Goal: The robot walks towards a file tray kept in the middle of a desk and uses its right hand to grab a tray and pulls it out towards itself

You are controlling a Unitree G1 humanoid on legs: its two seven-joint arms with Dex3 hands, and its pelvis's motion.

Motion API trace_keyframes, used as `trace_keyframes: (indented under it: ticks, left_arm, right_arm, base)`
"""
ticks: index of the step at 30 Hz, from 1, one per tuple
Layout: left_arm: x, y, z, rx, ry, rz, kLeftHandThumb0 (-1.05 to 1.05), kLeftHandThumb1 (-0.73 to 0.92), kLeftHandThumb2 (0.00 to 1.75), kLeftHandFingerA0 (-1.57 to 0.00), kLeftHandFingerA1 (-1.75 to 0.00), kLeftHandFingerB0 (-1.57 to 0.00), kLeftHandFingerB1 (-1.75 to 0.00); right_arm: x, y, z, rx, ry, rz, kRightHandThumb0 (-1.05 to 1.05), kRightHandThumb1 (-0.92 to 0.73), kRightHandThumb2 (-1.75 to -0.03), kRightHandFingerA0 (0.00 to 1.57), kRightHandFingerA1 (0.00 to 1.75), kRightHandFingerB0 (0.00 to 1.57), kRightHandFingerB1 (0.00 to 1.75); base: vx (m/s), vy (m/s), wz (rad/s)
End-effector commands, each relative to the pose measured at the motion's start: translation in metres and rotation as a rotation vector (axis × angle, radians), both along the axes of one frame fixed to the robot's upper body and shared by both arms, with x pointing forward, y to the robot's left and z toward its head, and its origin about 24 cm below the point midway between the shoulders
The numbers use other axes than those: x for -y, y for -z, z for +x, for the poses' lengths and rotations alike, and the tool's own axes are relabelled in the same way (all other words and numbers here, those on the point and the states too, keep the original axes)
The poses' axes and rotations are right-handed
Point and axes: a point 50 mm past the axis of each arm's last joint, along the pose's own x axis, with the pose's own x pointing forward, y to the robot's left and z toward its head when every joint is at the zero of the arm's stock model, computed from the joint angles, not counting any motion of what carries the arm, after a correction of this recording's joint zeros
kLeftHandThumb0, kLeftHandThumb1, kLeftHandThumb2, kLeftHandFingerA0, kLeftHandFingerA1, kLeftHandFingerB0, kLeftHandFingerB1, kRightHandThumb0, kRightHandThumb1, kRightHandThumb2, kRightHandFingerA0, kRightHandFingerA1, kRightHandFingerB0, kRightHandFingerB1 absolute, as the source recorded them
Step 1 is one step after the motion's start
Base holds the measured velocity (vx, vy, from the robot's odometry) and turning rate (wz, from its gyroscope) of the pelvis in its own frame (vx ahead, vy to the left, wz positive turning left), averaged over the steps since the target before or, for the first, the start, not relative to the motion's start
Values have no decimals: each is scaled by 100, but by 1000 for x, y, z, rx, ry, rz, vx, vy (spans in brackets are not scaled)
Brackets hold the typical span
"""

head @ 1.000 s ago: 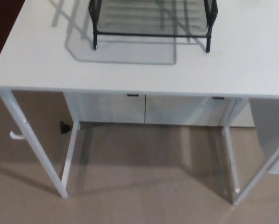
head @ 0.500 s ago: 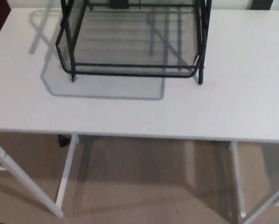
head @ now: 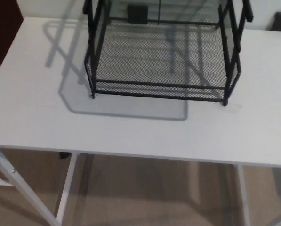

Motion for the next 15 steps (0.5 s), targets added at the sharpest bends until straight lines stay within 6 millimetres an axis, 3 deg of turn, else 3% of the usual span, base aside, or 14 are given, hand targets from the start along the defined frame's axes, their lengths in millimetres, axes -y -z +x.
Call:
trace_keyframes:
  ticks: [1,8,11,15]
  left_arm:
    - [-4,1,-2,-102,41,-48,-31,37,60,-68,-72,-45,-58]
    - [-1,6,-26,-187,113,-87,-37,43,58,-69,-67,-40,-56]
    - [-2,8,-38,-223,96,-102,-36,41,57,-67,-68,-38,-55]
    - [-2,9,-37,-221,87,-99,-37,41,57,-66,-68,-40,-54]
  right_arm:
    - [4,-1,-4,1,21,-2,-35,-62,-58,68,49,54,42]
    - [5,1,-28,-48,-8,-17,-34,-61,-58,63,49,53,42]
    - [5,2,-38,-65,5,-5,-33,-61,-57,67,50,55,43]
    - [6,1,-36,-66,5,-8,-32,-61,-58,68,50,55,43]
  base:
    - [-91,-188,7]
    - [-89,-192,-3]
    - [0,0,0]
    - [-36,88,-2]
